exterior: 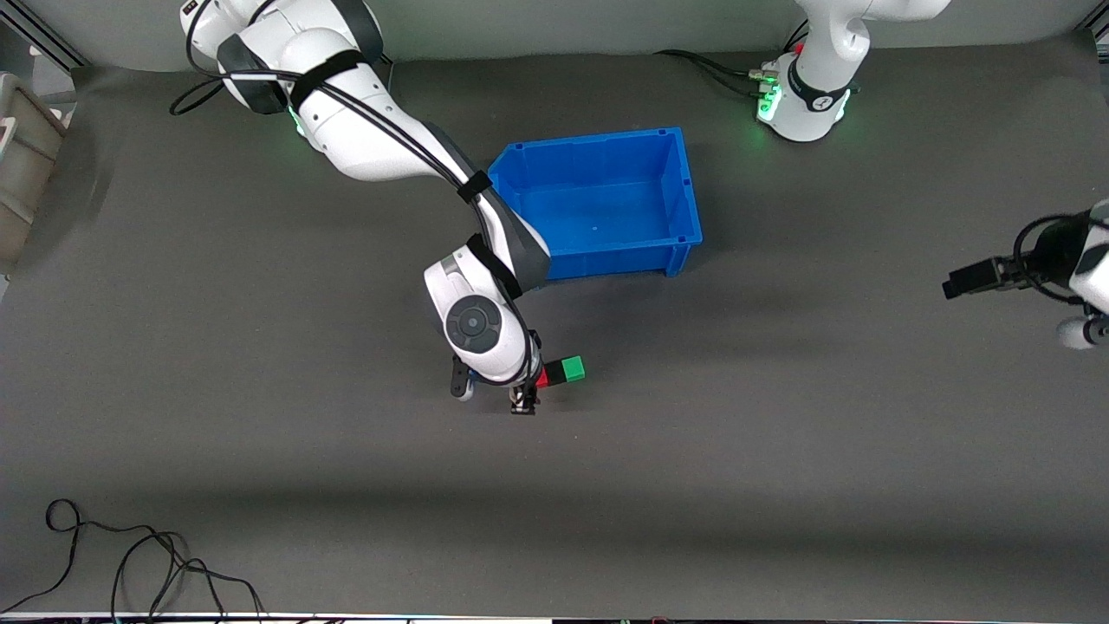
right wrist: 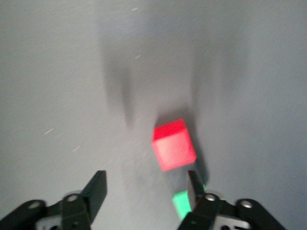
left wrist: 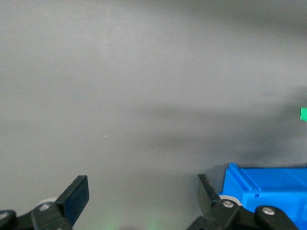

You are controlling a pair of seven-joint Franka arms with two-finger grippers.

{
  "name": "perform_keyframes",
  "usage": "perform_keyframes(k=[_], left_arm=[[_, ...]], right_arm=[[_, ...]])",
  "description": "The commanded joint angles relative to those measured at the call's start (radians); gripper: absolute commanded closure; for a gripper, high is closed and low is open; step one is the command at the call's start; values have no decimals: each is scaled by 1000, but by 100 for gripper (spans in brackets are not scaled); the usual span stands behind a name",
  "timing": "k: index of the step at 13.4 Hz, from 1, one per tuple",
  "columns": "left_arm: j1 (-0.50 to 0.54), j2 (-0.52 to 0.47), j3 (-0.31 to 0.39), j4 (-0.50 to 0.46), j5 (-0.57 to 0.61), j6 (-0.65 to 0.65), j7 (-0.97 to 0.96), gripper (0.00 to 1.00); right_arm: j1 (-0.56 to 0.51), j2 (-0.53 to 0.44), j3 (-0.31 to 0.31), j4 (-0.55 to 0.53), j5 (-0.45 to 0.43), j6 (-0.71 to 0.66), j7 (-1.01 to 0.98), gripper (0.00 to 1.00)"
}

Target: Attach green and red cubes to black cube

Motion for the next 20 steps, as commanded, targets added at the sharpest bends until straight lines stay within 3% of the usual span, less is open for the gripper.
perform_keyframes(k=[1, 2, 11, 12, 14, 15, 18, 20], left_arm=[[-41, -66, -2, -47, 63, 21, 52, 0], [-43, -75, -7, -52, 64, 33, 65, 0], [-14, -97, -57, -55, 64, 41, 66, 0], [58, -97, -124, -53, 63, 42, 66, 0], [251, -95, -331, -52, 66, 45, 66, 0], [279, -95, -364, -52, 67, 45, 65, 0], [249, -94, -351, -52, 67, 42, 60, 0], [165, -94, -253, -52, 69, 44, 60, 0]], right_arm=[[-6, -68, -3, 36, -16, -26, -45, 0], [-21, -117, -3, 27, -13, -40, -92, 0], [-317, -485, -4, 24, -8, -712, -874, 0], [-357, -514, -4, 19, -10, -777, -992, 1], [-424, -576, -7, -10, -22, -836, -1216, 1], [-446, -602, -25, -27, -25, -851, -1334, 1], [-446, -669, -114, -100, -98, -870, -1739, 0], [-449, -709, -125, -167, -184, -847, -1991, 1]])
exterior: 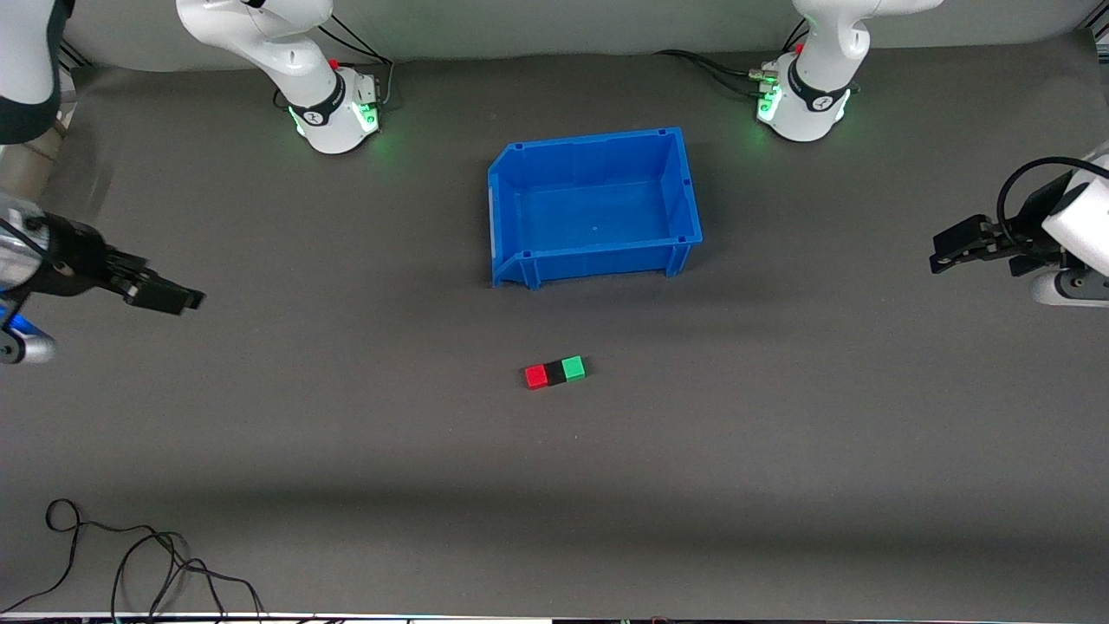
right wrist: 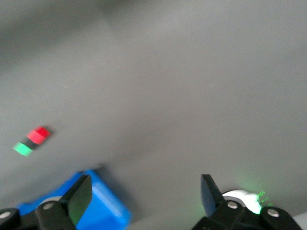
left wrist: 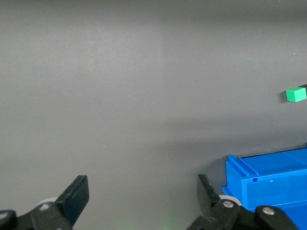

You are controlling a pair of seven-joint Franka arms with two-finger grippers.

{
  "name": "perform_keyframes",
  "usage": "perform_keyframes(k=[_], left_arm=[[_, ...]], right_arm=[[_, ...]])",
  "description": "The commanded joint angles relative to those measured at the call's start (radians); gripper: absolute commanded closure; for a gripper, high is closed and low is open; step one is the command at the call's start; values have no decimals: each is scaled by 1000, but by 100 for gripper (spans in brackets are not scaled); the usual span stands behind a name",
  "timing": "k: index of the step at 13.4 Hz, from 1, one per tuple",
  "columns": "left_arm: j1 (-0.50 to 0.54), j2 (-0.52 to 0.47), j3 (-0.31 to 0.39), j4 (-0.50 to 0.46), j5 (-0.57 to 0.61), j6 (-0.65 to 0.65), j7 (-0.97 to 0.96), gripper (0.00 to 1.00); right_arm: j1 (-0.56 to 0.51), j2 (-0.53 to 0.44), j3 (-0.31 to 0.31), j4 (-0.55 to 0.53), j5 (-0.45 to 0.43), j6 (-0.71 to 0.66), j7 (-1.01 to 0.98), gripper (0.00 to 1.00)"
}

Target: Attach green and red cubes to black cube

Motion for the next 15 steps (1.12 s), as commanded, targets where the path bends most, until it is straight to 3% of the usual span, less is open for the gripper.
perform_keyframes(k=[1, 4, 6, 15], left_arm=[[-76, -28, 82, -26, 18, 9, 11, 0], [-75, -28, 82, -26, 18, 6, 11, 0], [-73, -28, 84, -26, 18, 2, 11, 0], [-75, -26, 84, -26, 33, -12, 14, 0]], right_arm=[[16, -91, -18, -142, -85, 74, -254, 1], [16, -205, -29, -332, -85, 253, -331, 1], [19, -243, -29, -400, -85, 316, -335, 0], [21, -242, -26, -397, -87, 320, -332, 0]])
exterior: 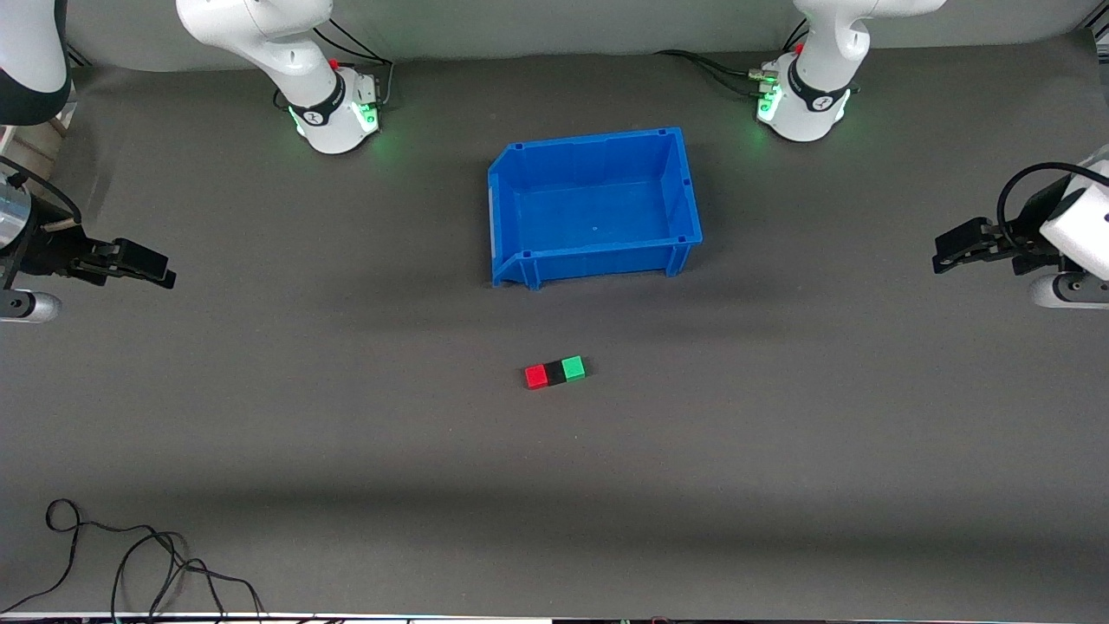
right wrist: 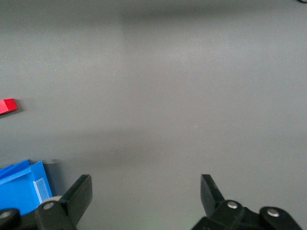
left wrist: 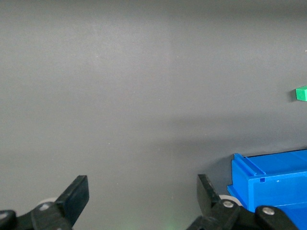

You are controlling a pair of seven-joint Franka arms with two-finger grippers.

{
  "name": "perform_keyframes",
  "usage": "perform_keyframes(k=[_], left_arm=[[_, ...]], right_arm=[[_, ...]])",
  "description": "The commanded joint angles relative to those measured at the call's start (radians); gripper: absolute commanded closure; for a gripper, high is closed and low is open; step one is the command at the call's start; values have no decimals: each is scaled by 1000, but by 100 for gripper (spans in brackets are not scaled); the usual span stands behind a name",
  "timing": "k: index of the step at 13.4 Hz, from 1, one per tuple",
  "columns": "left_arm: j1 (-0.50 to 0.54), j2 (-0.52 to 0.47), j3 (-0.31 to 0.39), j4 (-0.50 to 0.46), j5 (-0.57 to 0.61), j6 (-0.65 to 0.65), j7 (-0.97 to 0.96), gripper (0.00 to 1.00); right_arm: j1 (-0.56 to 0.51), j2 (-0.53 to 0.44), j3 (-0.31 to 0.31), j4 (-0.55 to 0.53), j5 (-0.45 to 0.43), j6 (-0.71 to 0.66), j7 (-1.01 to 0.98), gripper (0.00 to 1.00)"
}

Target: Attach green and red cubes to black cube

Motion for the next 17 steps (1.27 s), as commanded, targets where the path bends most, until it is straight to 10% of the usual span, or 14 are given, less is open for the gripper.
perform_keyframes(k=[1, 4, 13, 17], left_arm=[[-17, -26, 14, -11, 20, -8, 17, 0], [-18, -26, 14, -5, 27, -8, 14, 0], [-18, -17, 14, 11, 30, -6, 11, 0], [-17, -14, 16, 9, 33, -8, 11, 0]], right_arm=[[10, -28, -2, -32, -26, 23, -17, 0], [-21, -25, 12, -31, -25, 31, -17, 0], [-298, -93, 304, -104, -25, 54, -3, 0], [-269, -87, 299, -113, -28, 66, 32, 0]])
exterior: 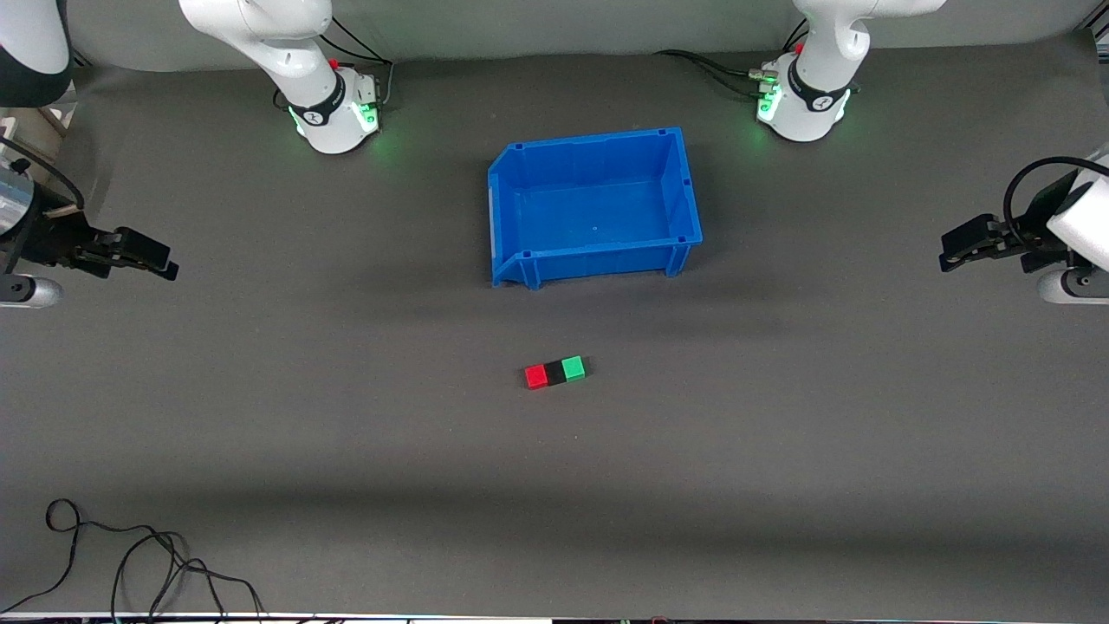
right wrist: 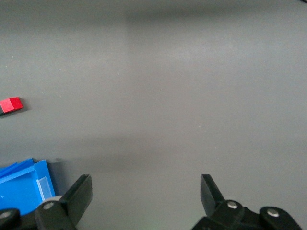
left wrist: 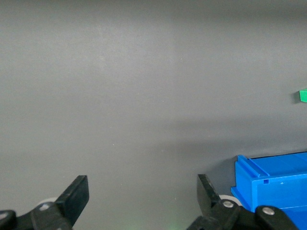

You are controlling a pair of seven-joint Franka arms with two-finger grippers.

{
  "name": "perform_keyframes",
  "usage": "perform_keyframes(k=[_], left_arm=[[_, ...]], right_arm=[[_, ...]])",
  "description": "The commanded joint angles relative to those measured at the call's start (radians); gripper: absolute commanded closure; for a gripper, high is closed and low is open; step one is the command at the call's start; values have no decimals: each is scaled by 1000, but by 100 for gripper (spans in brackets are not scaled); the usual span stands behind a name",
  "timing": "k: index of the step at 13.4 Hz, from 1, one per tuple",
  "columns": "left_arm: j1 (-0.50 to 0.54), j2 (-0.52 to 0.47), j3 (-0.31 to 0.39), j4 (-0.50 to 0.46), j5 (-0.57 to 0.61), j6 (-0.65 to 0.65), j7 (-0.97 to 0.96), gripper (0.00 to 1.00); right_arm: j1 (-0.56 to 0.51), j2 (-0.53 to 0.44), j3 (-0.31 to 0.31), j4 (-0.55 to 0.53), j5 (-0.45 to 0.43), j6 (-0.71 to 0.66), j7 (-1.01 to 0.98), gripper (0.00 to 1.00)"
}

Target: Attach green and red cubes to black cube

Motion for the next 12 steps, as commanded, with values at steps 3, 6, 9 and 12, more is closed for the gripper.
perform_keyframes(k=[3, 6, 9, 12], left_arm=[[-19, -6, 13, 10, 30, -8, 13, 0], [-16, -6, 13, 10, 35, -8, 15, 0], [-15, -6, 16, 10, 36, -8, 18, 0], [-16, -7, 14, 11, 36, -6, 18, 0]], right_arm=[[9, -25, 5, -36, -25, 27, 24, 0], [9, -25, 5, -36, -25, 27, 24, 0], [7, -25, 5, -36, -25, 24, 24, 0], [9, -23, 5, -35, -25, 25, 24, 0]])
